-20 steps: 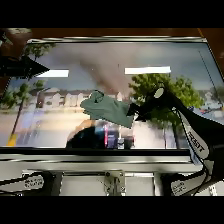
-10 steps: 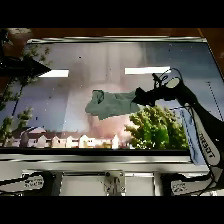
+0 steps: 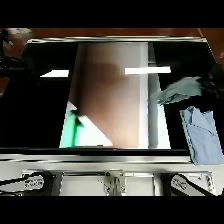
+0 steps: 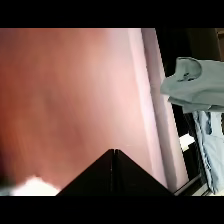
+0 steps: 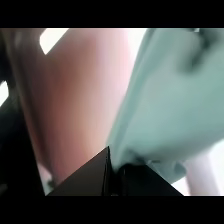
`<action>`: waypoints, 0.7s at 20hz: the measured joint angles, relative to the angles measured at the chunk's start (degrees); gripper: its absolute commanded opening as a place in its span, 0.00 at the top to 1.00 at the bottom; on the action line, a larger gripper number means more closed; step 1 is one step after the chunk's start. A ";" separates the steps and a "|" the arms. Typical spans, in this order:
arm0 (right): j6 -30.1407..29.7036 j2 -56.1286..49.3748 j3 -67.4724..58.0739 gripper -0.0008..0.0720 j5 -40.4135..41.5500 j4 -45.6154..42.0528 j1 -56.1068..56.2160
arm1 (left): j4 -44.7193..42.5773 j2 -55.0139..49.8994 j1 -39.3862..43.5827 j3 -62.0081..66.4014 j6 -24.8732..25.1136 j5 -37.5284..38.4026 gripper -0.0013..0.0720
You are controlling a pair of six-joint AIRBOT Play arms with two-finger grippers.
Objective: Fold the shirts.
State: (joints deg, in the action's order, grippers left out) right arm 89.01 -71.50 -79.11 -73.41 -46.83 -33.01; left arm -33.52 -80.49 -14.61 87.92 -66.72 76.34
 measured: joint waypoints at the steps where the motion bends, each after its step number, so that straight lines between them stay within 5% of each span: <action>1: 0.37 0.85 -0.07 0.91 -0.90 -0.48 -3.54 | 0.00 0.00 0.00 0.00 0.00 0.22 0.93; 8: 1.29 3.21 -0.28 0.91 -9.09 -7.69 -19.15 | 0.02 0.00 0.00 0.00 0.00 0.81 0.93; 14: 0.87 4.11 0.26 0.91 -17.94 -22.82 -21.99 | 0.02 0.00 0.00 0.00 0.00 0.92 0.93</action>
State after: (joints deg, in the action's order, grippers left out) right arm 89.89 -67.40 -78.85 -91.35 -69.65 -55.00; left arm -33.50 -80.49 -14.61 87.92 -66.72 77.25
